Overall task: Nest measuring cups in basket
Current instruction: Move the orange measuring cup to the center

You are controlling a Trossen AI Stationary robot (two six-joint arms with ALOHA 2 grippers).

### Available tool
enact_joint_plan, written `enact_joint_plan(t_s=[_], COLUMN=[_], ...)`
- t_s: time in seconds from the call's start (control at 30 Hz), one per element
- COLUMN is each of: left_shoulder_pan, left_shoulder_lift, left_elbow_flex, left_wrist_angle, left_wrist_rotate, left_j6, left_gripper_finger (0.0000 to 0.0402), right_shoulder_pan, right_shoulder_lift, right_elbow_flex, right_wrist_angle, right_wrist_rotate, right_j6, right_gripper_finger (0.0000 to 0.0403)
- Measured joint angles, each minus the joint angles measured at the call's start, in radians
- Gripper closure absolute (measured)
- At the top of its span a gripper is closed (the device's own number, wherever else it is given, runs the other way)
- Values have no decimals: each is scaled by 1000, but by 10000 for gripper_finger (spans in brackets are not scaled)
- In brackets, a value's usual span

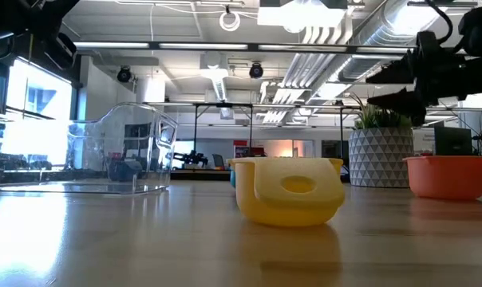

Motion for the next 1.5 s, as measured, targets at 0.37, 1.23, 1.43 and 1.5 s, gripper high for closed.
enact_joint_plan(t_s=[0.37,1.23,1.43,1.5], left_shoulder_pan=[0,2,2,2], left_shoulder_lift=[0,0,0,0], left_elbow_flex=[0,0,0,0], left_wrist_angle=[-10,-122,-122,-122], left_wrist_rotate=[-2,-116,-127,-130], left_j6=[46,25,-8,-10], left_gripper_finger=[326,326,326,326], right_shoulder_pan=[0,95,95,95], right_shoulder_lift=[0,333,432,455], right_elbow_flex=[107,687,740,755], right_wrist_angle=[239,52,36,-12], right_wrist_rotate=[33,-45,-108,-109], right_j6=[28,-233,-196,-169], right_gripper_finger=[155,155,155,155])
